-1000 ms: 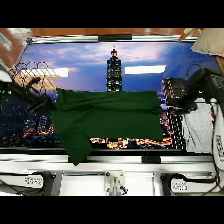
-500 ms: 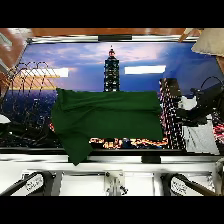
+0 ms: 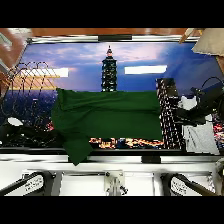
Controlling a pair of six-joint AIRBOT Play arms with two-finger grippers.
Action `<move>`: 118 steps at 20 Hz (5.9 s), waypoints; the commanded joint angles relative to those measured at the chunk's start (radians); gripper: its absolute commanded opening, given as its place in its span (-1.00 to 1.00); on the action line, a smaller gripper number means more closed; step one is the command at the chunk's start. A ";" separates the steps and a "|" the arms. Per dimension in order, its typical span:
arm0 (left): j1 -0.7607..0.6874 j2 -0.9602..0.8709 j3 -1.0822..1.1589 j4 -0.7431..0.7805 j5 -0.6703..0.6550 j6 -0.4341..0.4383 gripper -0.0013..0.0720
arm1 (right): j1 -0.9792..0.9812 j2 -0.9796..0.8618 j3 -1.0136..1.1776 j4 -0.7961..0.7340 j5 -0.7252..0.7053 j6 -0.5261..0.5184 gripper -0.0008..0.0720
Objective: Fold the shirts.
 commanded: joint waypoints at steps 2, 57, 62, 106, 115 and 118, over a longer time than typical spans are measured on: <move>-0.050 -0.036 -0.004 -0.010 0.043 0.002 -0.23 | 0.000 0.001 -0.002 0.003 -0.004 0.004 0.27; -0.064 -0.579 0.941 -0.264 0.041 -0.019 -0.88 | 0.212 -0.470 0.316 0.159 0.499 0.038 -0.76; -0.073 -0.610 0.942 -0.262 -0.009 -0.019 -0.88 | 0.212 -0.458 0.317 0.057 0.389 0.039 -0.76; -0.682 -0.519 0.946 -0.447 0.266 -0.081 -0.87 | 0.169 0.064 0.321 0.397 0.194 0.037 -0.76; -0.952 -0.657 0.946 -0.673 0.575 -0.105 -0.87 | 0.293 0.226 0.321 0.398 0.173 0.178 -0.76; -0.964 -0.676 0.946 -0.731 0.619 -0.104 -0.87 | 0.342 0.238 0.321 0.386 0.173 0.188 -0.76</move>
